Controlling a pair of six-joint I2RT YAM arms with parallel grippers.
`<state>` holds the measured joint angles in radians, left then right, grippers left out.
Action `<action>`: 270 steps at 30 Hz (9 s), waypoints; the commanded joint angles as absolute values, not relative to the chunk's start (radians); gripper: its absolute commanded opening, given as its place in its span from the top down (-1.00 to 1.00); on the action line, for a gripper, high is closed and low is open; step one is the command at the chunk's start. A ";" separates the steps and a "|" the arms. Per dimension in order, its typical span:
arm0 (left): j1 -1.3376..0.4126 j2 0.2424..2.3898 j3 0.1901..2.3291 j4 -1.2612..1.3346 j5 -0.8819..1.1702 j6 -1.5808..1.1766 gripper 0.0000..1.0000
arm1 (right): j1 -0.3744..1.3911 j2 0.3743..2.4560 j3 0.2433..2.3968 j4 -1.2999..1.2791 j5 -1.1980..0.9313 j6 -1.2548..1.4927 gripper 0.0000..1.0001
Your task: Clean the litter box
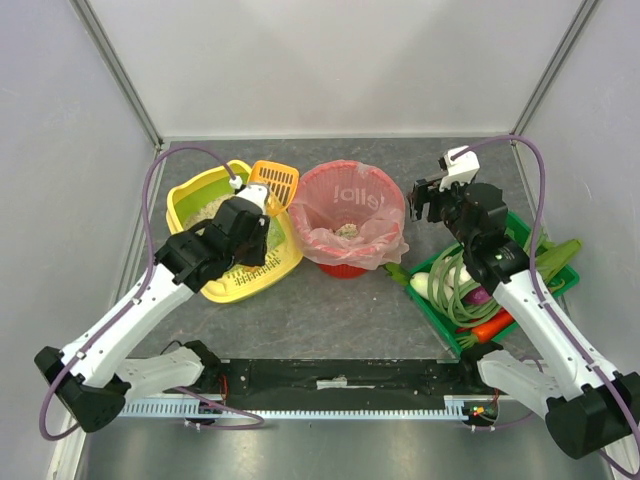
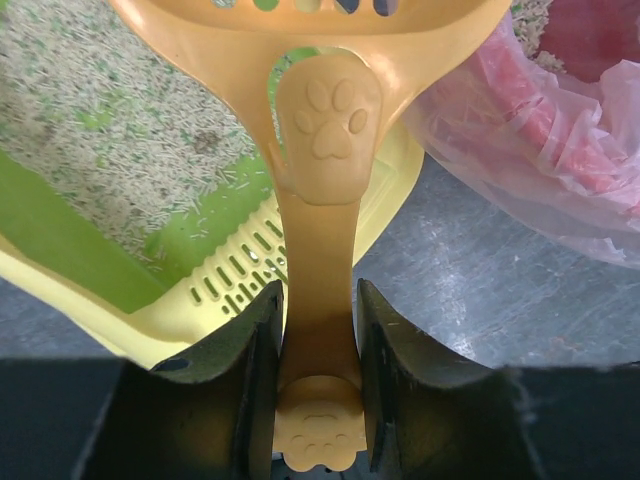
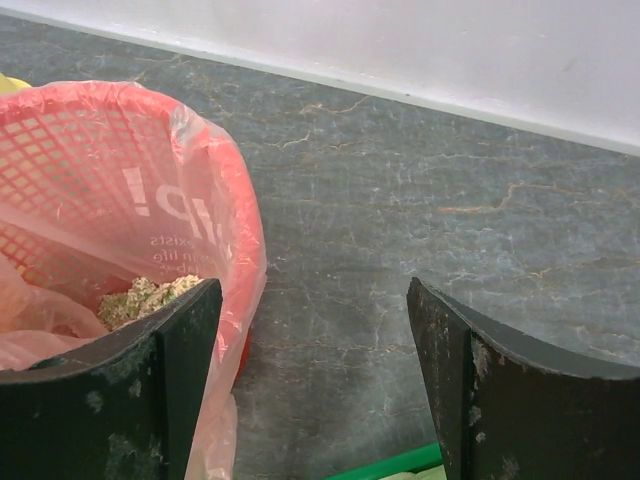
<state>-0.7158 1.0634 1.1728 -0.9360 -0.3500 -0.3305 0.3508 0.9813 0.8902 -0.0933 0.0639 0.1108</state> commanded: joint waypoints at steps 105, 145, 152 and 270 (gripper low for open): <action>-0.038 1.597 1.342 -1.505 0.235 -0.894 0.96 | 0.351 1.298 1.356 -0.344 0.301 0.092 -0.68; 0.097 1.807 1.445 -1.302 0.238 -0.591 0.97 | 0.351 1.362 1.408 -0.322 0.324 0.060 -0.68; 0.110 1.865 1.485 -1.319 0.179 -0.633 0.97 | 0.351 1.373 1.424 -0.328 0.333 0.049 -0.68; -0.268 1.359 0.990 -0.977 -0.160 -0.908 0.96 | 0.351 1.401 1.526 -0.293 0.238 0.132 -0.68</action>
